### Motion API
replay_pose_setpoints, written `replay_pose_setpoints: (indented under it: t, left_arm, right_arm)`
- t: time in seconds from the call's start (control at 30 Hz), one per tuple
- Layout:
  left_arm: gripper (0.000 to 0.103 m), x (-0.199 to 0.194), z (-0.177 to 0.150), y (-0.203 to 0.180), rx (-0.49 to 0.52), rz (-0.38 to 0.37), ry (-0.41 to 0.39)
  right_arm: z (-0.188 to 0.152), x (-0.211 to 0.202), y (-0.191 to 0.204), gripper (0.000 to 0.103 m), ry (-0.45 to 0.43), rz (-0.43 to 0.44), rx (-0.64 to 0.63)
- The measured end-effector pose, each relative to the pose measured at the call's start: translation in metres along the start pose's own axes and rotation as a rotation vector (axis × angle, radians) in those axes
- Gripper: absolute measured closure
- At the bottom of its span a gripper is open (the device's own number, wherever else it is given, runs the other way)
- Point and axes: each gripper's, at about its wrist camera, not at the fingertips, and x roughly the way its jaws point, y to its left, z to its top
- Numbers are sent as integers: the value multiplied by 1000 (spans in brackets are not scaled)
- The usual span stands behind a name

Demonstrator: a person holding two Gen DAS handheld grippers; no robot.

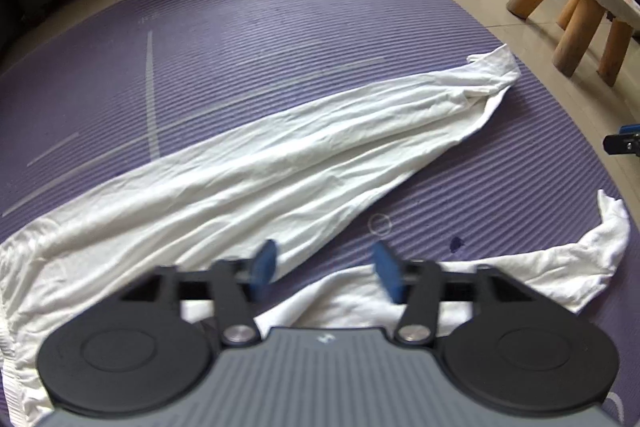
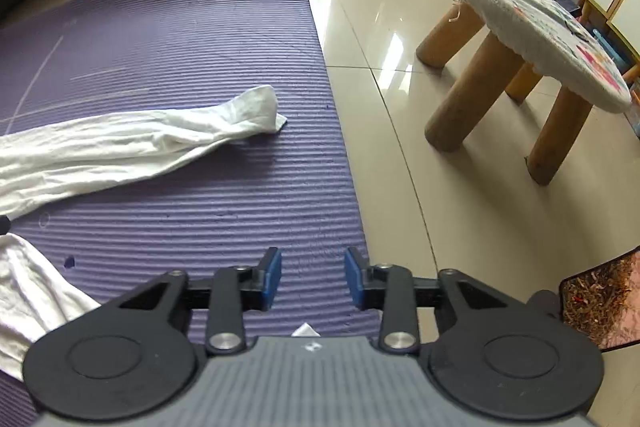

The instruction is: Fold clothes

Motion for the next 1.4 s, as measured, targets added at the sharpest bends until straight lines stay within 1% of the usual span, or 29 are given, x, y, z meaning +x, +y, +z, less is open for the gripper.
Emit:
replay_pose_setpoints:
  t: [0.07,0.13,0.23,0.3,0.37,0.47,0.53,0.6,0.67,0.7,0.83,0.87,0.9,0.93,0.97,1.03,1.07,1.13,1.2,1.33,1.4]
  left_arm:
    - [38,-8,0,9,-21,-4,2]
    - [38,-12,0,21,-64,-1,7]
    - [42,-14,-3,38,-128,26,31]
    - [43,-15,-5,41,-133,25,49]
    - [44,-15,-8,36,-108,-8,63]
    - [48,-12,-12,14,-24,-80,93]
    - [49,-9,-15,-4,35,-121,107]
    - [49,-3,-18,-23,96,-133,120]
    - [49,4,-21,-33,123,-136,136]
    - [49,7,-22,-38,134,-140,147]
    - [49,18,-23,-43,157,-133,170]
    - [49,19,-22,-42,156,-137,170]
    - [49,20,-21,-42,155,-144,168]
    - [49,21,-20,-41,156,-149,165]
    - [49,21,-19,-41,160,-150,163]
    - [49,21,-18,-40,164,-151,160]
    - [49,21,-18,-40,166,-150,160]
    - [49,22,-18,-40,171,-147,161]
    - [49,22,-18,-41,180,-141,161]
    - [49,21,-19,-44,179,-130,157]
    - [49,21,-20,-46,184,-122,150]
  right_arm:
    - [0,-1,-5,67,10,17,27]
    - [0,-2,-10,67,20,30,53]
    - [-1,-2,-17,67,38,38,88]
    - [-4,0,-23,67,67,36,117]
    - [-8,2,-26,67,94,36,120]
    - [-13,8,-29,67,132,20,117]
    - [-17,12,-29,67,154,20,119]
    - [-22,18,-28,68,214,35,113]
    - [-26,21,-27,71,246,43,114]
    - [-29,23,-28,71,268,43,121]
    - [-34,35,-35,72,315,76,206]
    - [-36,38,-36,79,327,85,225]
    - [-38,40,-35,86,329,109,240]
    - [-40,40,-35,95,326,126,257]
    - [-40,38,-35,99,327,132,262]
    - [-40,28,-32,99,307,121,231]
    - [-39,16,-30,99,283,101,204]
    - [-38,-4,-29,99,237,93,187]
    - [-41,-35,-28,99,177,78,158]
    - [-44,-73,-28,99,94,55,144]
    - [-38,-73,-28,99,91,45,138]
